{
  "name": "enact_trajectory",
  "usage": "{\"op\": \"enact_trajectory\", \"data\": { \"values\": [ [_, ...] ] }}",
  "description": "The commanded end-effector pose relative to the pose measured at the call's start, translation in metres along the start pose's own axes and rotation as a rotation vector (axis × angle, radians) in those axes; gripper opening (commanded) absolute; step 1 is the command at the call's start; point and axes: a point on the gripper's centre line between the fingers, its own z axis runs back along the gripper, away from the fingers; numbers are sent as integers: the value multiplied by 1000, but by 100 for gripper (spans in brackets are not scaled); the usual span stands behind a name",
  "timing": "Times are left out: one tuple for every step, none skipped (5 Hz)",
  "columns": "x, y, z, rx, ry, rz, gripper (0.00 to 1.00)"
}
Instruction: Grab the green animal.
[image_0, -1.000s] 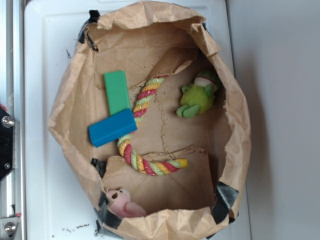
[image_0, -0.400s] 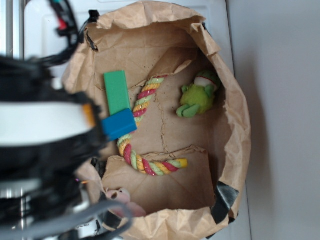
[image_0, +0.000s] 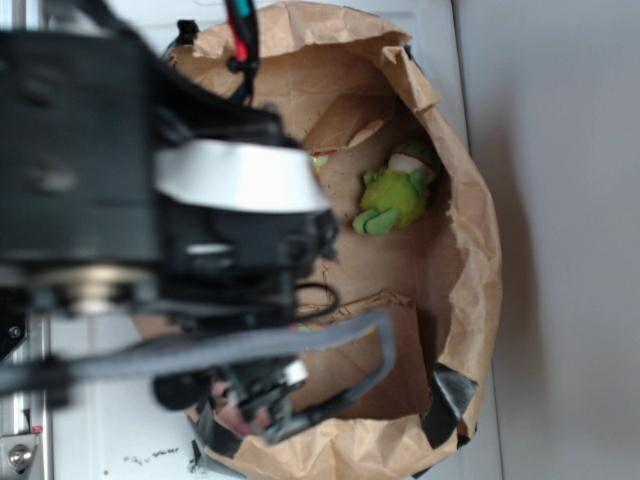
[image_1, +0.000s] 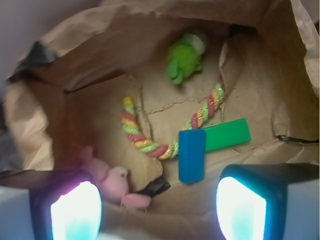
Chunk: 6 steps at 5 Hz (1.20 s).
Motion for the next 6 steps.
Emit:
{"op": "enact_trajectory", "data": {
  "values": [
    [23,10,-4,11,-120,211,100],
    [6,22,-15,27,-179,244,100],
    [6,27,-31,32,-188,275,100],
    [6,27,-31,32,-188,275,100],
    [6,27,-31,32,-188,275,100],
    [6,27,-31,32,-188,275,100]
  ]
}}
